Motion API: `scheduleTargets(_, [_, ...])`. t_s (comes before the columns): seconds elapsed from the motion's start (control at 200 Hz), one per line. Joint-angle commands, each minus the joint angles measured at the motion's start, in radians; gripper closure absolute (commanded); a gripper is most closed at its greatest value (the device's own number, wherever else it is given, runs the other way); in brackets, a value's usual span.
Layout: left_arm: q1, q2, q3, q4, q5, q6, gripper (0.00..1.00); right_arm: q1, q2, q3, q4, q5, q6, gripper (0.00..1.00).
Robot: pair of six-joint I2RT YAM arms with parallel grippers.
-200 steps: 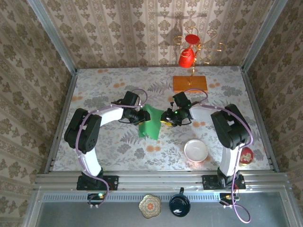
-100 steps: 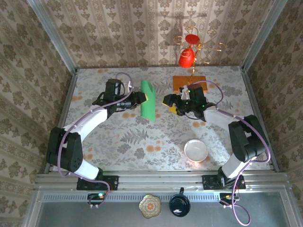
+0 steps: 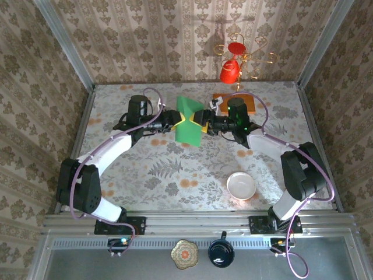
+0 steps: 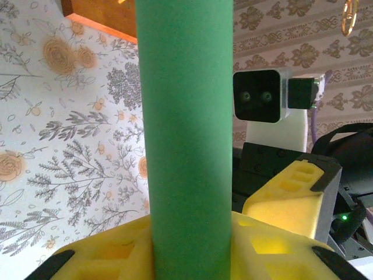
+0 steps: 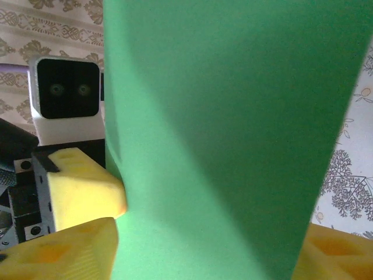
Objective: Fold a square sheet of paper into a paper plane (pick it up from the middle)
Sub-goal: First fold in half a square sheet of paper at the center of the table.
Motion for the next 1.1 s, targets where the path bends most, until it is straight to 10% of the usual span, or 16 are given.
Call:
scheduleTargets(0.0, [0.018, -0.024, 0.005, -0.04, -0.011, 0.015, 0.68, -0.009, -0.031, -0.007, 0.003, -0.016, -0.002, 0.37])
scheduleTargets(0.545, [0.026, 0.011, -0.009, -0.081, -0.012, 0.038, 0.67, -0.02, -0.025, 0.017, -0.145, 0.02, -0.048, 0.85])
scheduleTargets(0.805, [-0.022, 0.09, -0.038, -0.129, -0.031, 0.069, 0.6, -0.024, -0.039, 0.024, -0.344, 0.065, -0.138, 0.93])
scheduleTargets(1.095, [-0.023, 0.101, -0.058, -0.156, -0.086, 0.095, 0.21, -0.043, -0.096, 0.078, -0.615, 0.14, -0.244, 0.94])
